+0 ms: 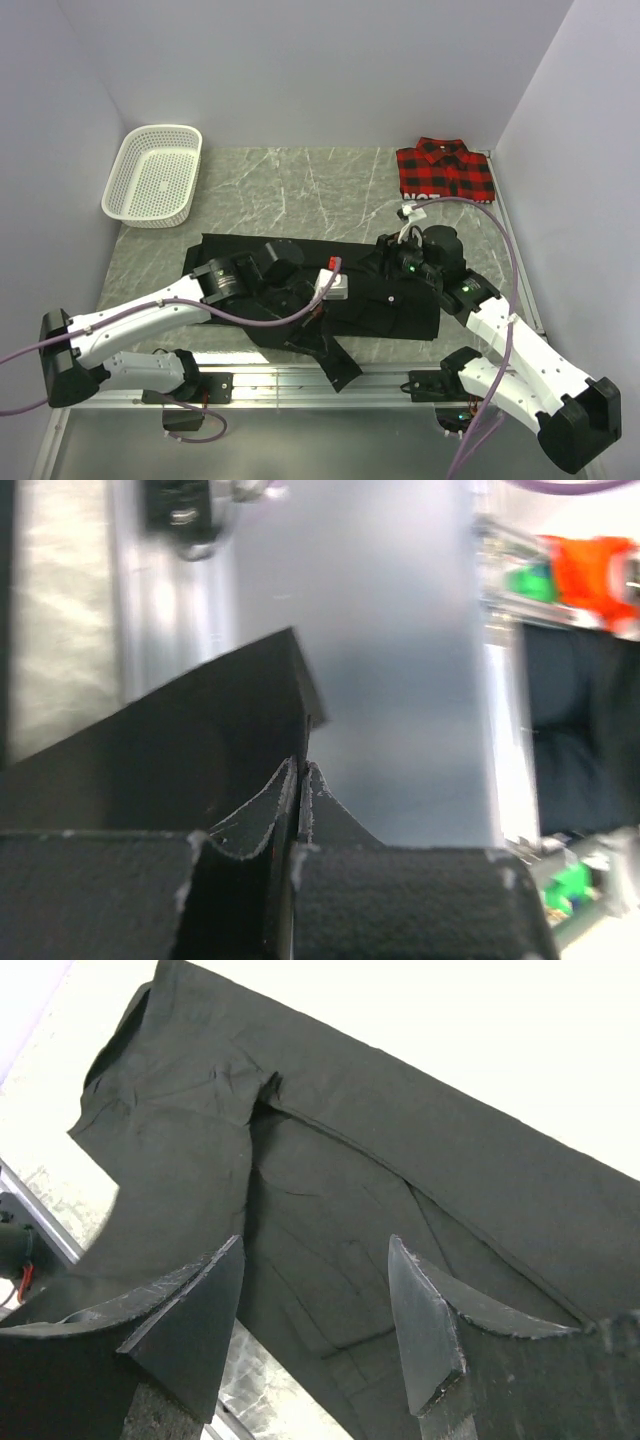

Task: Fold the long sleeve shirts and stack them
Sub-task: Fold the shirt

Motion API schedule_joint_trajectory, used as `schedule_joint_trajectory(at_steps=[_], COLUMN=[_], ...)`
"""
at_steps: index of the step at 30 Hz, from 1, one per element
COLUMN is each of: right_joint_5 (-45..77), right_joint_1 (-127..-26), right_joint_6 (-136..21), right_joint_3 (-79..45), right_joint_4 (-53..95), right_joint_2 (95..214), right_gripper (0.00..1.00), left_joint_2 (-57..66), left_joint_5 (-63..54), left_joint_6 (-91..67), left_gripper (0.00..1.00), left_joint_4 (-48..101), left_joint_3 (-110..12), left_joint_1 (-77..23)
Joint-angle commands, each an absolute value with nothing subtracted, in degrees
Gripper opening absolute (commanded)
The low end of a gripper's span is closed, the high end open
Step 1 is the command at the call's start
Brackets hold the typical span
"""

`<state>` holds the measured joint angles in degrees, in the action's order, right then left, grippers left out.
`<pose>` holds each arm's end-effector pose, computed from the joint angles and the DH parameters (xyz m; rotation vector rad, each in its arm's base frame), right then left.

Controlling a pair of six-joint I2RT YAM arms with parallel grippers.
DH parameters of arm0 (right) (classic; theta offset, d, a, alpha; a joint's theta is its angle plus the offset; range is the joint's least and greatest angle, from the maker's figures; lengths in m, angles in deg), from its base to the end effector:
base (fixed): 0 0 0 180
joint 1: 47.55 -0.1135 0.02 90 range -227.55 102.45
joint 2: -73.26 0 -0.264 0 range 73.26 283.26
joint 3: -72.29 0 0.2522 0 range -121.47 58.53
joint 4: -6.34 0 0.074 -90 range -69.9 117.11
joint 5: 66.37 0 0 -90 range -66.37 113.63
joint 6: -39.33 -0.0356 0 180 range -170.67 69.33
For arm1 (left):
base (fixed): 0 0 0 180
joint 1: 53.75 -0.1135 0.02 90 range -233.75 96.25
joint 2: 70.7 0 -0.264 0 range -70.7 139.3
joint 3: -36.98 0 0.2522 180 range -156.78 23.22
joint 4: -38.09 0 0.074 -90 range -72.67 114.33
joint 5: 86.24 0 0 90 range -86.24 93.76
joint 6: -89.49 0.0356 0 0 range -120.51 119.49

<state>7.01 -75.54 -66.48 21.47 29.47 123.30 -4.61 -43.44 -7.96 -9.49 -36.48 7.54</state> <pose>0.1741 0.1041 0.2782 -0.4104 1.9854 0.7777 0.0915 -0.2214 0.3238 1.5446 1.9501 -1.5180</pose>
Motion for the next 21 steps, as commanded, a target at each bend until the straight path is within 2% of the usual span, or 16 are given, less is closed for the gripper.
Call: schedule_joint_trajectory(at_steps=[1,5,15,18,21], right_joint_5=[6.7,10.2,23.1,31.0,36.0], right_joint_1=[-76.1,-76.2,-76.0,-76.1,-76.0], right_joint_6=[-66.5,-65.9,-66.7,-70.8,-72.7], right_joint_3=[19.9,19.6,21.8,22.7,23.9], right_joint_4=[27.7,28.8,31.3,32.8,33.5], right_joint_2=[122.2,120.9,115.9,114.2,111.8], right_gripper=[0.66,0.66,0.66,0.67,0.67], left_joint_2=[-1.0,5.7,24.6,30.3,34.1], left_joint_5=[-29.9,-17.1,2.4,6.9,6.1], left_joint_6=[-4.2,1.9,15.6,18.2,20.5], left_gripper=[0.01,0.01,0.01,0.01,0.02], left_joint_4=[-10.6,-11.4,-5.9,-4.3,-1.5], left_joint_3=[-40.8,-47.3,-61.3,-65.6,-69.0], left_joint_1=[7.8,7.7,7.7,7.5,7.3])
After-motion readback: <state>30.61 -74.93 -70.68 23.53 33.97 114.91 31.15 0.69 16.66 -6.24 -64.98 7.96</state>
